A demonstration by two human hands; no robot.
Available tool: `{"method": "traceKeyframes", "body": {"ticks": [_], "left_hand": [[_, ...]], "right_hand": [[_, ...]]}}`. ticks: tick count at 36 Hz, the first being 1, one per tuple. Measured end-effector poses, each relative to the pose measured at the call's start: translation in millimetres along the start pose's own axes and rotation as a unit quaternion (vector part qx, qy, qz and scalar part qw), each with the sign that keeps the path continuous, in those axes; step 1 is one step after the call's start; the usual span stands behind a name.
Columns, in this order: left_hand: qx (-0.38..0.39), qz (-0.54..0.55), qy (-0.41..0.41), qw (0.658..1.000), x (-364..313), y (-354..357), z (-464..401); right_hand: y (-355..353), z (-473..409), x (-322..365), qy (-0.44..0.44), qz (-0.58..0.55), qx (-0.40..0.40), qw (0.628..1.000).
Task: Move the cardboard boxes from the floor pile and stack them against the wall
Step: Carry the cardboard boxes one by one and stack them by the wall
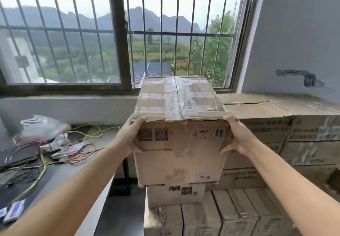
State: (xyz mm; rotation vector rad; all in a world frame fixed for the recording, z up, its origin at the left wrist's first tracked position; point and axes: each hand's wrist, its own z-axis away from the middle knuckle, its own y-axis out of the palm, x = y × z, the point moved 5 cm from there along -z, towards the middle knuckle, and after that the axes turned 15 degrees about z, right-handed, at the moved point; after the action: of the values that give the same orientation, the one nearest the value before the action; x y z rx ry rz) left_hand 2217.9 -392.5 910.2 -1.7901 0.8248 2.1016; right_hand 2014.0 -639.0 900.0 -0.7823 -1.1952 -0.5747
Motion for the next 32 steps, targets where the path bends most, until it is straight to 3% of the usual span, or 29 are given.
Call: {"method": "traceKeyframes", "body": {"ticks": [9,20,32], "left_hand": [[-0.005,-0.040,-0.060,0.997,11.7,19.3,-98.7],[-0.004,-0.048,0.003,0.999,4.2,54.4,-211.8],[-0.025,0.022,0.039,0.999,15.8,71.1,-311.8]], "right_hand": [[18.1,-113.8,-12.2,0.062,0.014,-0.019,0.998],[26.3,-248.0,15.9,0.023,0.060,0.013,0.998],[31.5,-350.0,28.5,0.012,0.083,0.040,0.996]]}}
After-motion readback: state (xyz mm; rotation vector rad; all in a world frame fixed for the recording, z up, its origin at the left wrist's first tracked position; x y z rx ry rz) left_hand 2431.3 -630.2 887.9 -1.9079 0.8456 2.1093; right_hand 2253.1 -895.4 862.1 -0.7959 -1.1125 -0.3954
